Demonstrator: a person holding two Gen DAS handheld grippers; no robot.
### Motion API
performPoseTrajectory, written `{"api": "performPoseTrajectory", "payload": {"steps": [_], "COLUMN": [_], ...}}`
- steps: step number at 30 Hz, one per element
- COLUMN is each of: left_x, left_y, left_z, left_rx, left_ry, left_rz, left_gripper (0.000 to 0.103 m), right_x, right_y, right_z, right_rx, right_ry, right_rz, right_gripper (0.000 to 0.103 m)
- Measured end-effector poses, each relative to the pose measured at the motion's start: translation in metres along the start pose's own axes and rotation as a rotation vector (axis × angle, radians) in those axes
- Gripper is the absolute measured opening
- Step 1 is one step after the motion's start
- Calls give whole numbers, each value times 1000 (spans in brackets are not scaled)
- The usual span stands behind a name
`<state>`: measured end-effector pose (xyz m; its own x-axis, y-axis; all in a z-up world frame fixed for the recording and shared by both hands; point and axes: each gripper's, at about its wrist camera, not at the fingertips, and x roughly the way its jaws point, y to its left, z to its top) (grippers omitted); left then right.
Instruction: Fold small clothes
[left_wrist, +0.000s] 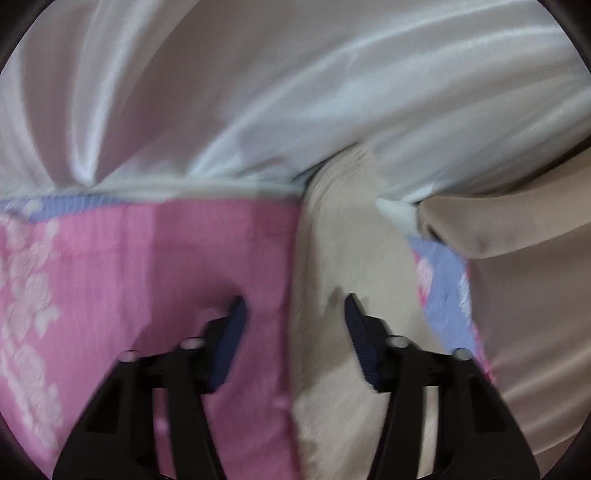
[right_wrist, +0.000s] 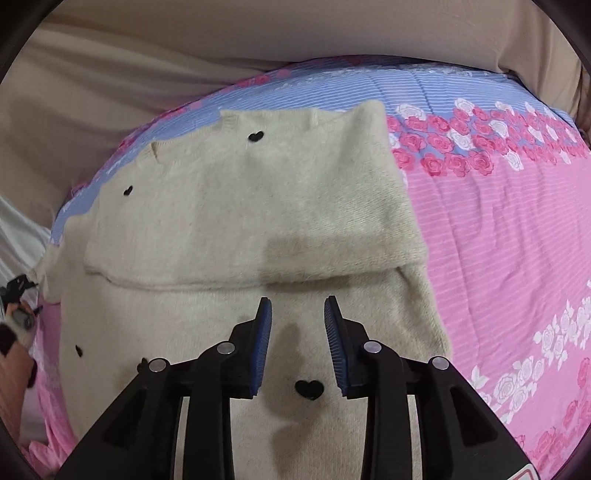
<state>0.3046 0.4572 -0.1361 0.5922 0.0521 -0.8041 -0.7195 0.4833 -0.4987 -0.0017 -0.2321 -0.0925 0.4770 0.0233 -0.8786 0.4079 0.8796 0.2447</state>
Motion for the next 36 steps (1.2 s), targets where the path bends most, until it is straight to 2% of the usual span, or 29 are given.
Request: {"api": "performPoseTrajectory", "payload": {"steps": [1,2,5,8,10,12,14,15,17,19,20,21,22,23,24,25,29,33,36], "left_x": [8,9,-21,-72,-120,-167,-198,-210,-221,-213,-204,-189,-178,-168,-163,-161,-168,-154,-134], "left_y": [-4,-9,-42,-88,-128,-169,-198,-211,-223,-228,-225,-218,-212,-201,-184,-170,-124,-95,-87], "left_z": [3,4,-1,-19,-49,-97,-148,-182,-243,-322,-349,-388,-410,-431,-445,-450,-417,-351,-312], "left_rx": [9,16,108,220,358,513,619,676,761,863,889,934,963,985,991,978,893,700,542], "left_ry": [52,62,-12,-61,-97,-92,-24,39,160,295,351,447,510,561,586,597,561,498,489], "left_rz": [-36,-39,-116,-259,-382,-511,-635,-698,-762,-745,-717,-642,-575,-500,-443,-433,-385,-342,-339], "left_gripper": [8,8,6,5,5,6,6,6,7,12,17,38,66,70,70,70,70,70,71], "right_x": [0,-1,-3,-6,-6,-6,-6,-7,-9,-10,-10,-10,-12,-14,-17,-20,-14,19,54], "right_y": [2,4,5,6,7,9,11,12,10,2,-2,-9,-15,-21,-26,-30,-34,-29,-22], "right_z": [0,0,2,3,3,3,3,3,1,-1,-2,-4,-6,-7,-7,-7,7,43,68], "right_rx": [-7,-12,-10,-8,-3,-2,-2,1,15,45,59,78,95,111,122,124,138,202,236], "right_ry": [1,3,-3,-13,-17,-19,-25,-30,-39,-45,-46,-45,-47,-50,-58,-65,-60,-52,-16], "right_rz": [-3,-1,-6,-5,1,16,31,41,62,73,76,75,71,75,82,89,172,269,255], "right_gripper": [33,34,34,34,34,34,34,34,36,37,38,38,38,38,38,38,43,47,48]}}
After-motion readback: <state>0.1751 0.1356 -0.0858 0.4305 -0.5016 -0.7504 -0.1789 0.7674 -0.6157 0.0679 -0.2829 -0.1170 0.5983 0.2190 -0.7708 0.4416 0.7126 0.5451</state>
